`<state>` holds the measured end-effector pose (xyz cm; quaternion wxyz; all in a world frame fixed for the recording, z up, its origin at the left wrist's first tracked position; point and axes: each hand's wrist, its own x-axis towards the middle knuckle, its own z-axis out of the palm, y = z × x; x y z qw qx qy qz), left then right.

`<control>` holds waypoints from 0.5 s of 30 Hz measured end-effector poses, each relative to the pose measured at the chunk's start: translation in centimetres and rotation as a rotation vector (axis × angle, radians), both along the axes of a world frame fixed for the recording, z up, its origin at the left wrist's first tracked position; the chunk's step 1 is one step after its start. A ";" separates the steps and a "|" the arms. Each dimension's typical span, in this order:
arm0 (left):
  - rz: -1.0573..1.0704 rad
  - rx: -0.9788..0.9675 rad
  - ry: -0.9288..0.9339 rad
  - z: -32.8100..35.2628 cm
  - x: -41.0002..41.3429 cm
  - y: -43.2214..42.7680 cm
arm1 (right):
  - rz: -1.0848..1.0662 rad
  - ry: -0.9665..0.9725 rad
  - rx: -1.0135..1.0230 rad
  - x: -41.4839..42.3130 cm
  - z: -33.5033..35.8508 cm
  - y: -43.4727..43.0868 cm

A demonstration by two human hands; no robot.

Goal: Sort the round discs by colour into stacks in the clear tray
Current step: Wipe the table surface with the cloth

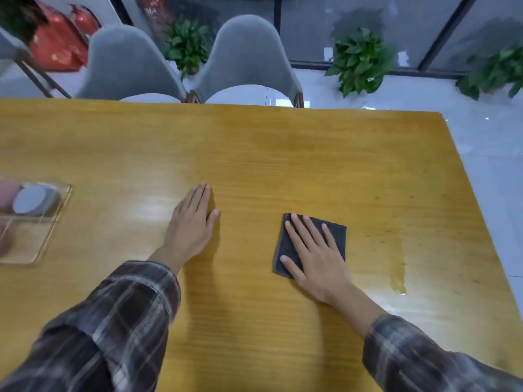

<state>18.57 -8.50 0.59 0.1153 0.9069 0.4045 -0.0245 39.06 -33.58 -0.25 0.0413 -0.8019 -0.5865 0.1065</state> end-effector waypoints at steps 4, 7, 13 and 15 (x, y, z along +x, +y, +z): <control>-0.031 0.070 -0.058 -1.2 -0.5 0.3 | -0.007 -0.012 -0.006 2.4 0.1 0.5; -0.029 0.070 -0.095 -1.7 -0.6 0.3 | -0.109 -0.044 -0.028 4.0 -0.1 3.9; -0.005 0.057 -0.154 -1.8 -0.6 0.2 | -0.205 -0.043 -0.032 2.6 -0.4 12.0; -0.005 0.051 -0.170 -1.8 -0.5 0.3 | -0.181 -0.051 -0.032 1.0 -0.4 12.7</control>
